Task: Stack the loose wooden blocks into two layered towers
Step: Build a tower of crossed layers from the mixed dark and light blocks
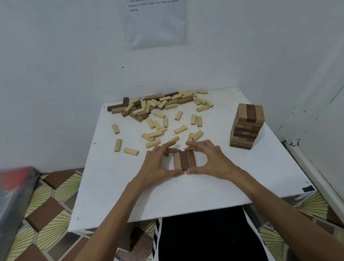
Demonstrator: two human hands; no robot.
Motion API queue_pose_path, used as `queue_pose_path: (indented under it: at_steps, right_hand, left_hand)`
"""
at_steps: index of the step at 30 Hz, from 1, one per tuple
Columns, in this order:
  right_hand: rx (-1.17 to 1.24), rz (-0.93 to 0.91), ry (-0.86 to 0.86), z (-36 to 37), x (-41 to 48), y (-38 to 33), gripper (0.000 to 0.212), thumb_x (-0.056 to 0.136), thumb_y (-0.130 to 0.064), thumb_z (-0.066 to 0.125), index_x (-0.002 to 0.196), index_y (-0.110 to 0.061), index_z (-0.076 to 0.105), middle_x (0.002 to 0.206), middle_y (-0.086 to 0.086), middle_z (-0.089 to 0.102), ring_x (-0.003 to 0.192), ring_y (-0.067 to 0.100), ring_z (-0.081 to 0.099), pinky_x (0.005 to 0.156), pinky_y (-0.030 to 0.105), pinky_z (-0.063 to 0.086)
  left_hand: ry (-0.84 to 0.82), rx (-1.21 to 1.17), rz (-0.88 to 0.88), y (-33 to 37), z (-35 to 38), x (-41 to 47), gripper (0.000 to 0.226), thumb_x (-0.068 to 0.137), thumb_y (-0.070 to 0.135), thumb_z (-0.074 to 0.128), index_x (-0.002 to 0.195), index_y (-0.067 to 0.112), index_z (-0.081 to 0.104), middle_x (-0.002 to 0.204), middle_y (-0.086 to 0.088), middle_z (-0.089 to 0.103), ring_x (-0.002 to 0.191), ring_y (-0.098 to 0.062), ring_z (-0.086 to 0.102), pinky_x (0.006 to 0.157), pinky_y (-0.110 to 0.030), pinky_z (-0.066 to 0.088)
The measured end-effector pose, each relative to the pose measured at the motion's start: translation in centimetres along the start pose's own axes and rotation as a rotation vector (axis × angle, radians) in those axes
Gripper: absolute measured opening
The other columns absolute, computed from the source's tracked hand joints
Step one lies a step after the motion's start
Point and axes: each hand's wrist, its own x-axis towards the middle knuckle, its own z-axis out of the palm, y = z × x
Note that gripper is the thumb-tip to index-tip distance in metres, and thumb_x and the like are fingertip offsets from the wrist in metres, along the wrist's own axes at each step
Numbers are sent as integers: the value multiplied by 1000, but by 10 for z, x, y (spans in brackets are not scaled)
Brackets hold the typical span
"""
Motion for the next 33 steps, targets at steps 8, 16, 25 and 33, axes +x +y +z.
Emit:
queue_pose_path:
  at_steps: [8,16,25,33]
  right_hand:
    - [13,-7,-8,1,0,-2,102,70,-56,89,155,-47,33,129,-42,46,136,-11,39,116,33,15]
    - [89,18,21,-14,1,-14,96,67,-56,91,146,-60,36,131,-28,53,136,6,43,118,46,34]
    - [49,1,128,-82,9,-51,90,68,-53,91,144,-51,43,124,-24,63,130,3,45,107,29,35]
    - [28,-10,273,-136,5,-68,82,68,-47,93,136,-51,49,116,-24,69,102,0,53,85,18,38]
  left_hand:
    - [44,-3,-5,7,4,1,96,65,60,79,149,37,39,126,31,61,109,-1,49,100,-37,35]
    - [40,-175,-21,13,-9,11,95,63,45,93,144,32,44,125,21,66,122,-9,56,105,-40,45]
    - [-5,-220,52,60,-52,56,81,72,22,93,139,33,47,121,18,69,115,-9,56,94,-21,39]
    - [-45,-186,156,112,-74,98,79,71,30,94,135,35,48,122,19,70,117,-11,57,102,-33,44]
